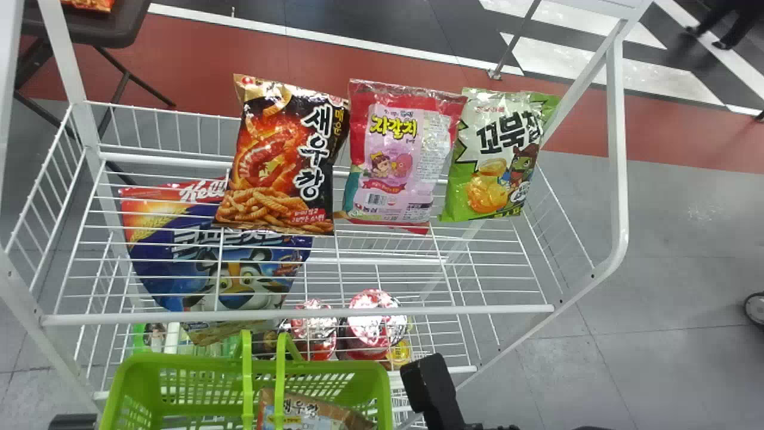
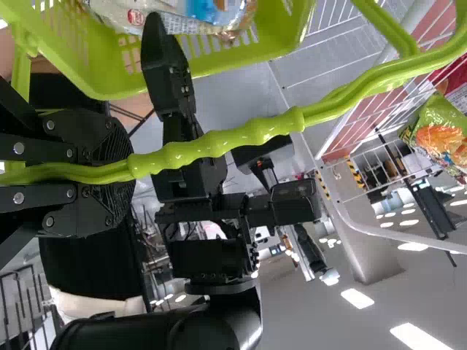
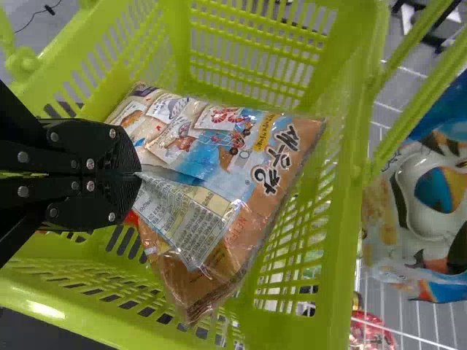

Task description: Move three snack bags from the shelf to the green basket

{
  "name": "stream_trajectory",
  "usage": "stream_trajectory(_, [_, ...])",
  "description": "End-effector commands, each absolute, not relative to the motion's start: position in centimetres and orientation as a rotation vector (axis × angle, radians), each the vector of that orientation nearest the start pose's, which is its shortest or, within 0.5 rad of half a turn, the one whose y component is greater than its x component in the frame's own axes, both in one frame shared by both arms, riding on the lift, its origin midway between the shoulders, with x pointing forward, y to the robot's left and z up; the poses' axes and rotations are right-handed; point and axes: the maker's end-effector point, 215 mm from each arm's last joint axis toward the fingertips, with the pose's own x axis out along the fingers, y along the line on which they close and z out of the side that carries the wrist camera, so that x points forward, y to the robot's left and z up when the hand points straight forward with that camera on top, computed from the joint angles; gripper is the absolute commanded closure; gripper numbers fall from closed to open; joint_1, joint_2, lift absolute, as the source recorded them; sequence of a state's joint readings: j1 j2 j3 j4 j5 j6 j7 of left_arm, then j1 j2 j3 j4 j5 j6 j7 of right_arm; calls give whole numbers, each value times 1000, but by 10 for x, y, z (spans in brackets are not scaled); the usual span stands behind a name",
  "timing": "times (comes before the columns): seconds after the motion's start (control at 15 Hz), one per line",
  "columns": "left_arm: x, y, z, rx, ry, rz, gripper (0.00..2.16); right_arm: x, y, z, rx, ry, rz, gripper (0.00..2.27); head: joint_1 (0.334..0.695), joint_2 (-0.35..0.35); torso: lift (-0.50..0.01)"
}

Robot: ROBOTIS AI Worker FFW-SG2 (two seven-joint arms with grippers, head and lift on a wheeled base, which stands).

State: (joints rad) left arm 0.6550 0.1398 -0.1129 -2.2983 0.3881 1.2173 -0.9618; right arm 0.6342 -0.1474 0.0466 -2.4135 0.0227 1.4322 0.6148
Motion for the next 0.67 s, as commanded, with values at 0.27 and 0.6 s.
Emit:
stream_trajectory(0.27, [141,-23,-410,-759,1016,-1206,1956,242,-130,-446,151,907,604,63,695,-350,-48])
stream_trajectory(0.6, [141,-22,-412,-760,1019,-1204,1956,323,-133,-315,136,275,585,93,695,-350,-48])
